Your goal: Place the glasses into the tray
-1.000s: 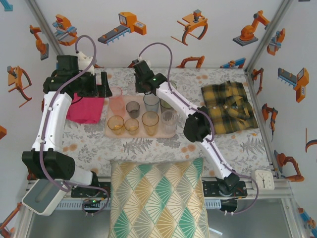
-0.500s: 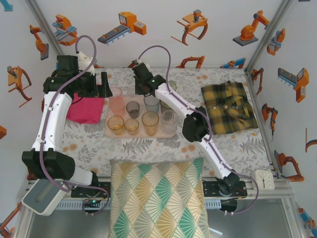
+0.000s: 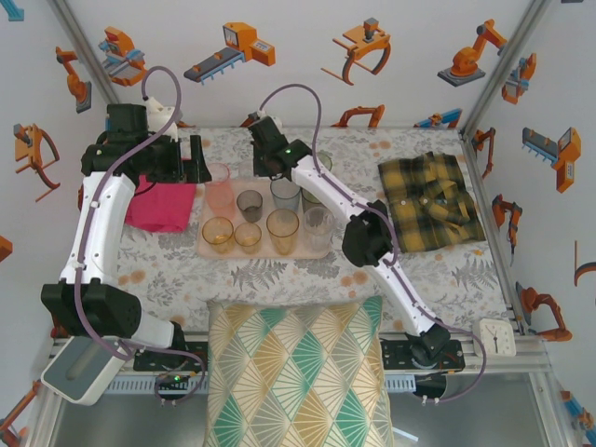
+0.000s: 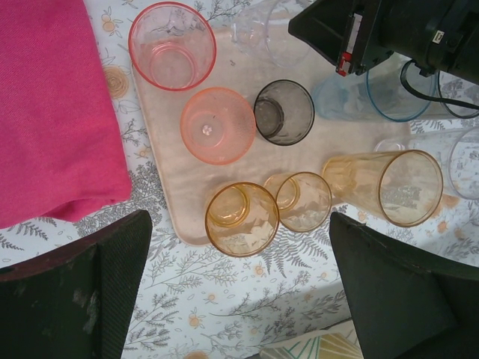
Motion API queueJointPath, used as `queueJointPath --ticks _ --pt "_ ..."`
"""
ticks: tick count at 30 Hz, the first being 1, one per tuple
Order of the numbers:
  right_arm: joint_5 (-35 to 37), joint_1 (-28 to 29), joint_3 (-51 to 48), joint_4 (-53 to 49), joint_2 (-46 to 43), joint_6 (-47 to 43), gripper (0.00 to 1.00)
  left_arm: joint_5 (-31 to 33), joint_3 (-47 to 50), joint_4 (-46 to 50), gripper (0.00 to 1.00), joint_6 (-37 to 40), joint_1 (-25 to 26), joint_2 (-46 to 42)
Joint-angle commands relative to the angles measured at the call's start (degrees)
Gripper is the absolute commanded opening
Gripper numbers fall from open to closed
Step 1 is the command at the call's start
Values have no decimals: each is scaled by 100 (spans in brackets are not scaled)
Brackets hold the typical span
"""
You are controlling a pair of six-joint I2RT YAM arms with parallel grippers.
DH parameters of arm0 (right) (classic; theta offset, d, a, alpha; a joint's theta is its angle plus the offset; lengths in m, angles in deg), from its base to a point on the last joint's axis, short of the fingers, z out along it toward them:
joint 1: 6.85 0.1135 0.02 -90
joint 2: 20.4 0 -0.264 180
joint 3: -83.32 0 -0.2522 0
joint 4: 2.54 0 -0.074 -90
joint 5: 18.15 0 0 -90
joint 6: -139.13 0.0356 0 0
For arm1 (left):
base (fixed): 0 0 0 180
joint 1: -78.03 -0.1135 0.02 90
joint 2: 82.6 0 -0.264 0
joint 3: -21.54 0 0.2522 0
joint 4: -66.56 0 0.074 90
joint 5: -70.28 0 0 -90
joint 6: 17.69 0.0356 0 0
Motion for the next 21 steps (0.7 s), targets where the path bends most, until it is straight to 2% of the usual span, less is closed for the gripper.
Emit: queueJointPath --ticks 1,21 --pt "-24 39 269 193 91 -139 0 -75 44 13 94 62 -52 -10" --pt "-173 22 305 607 361 -353 1 -77 -55 57 94 26 -59 133"
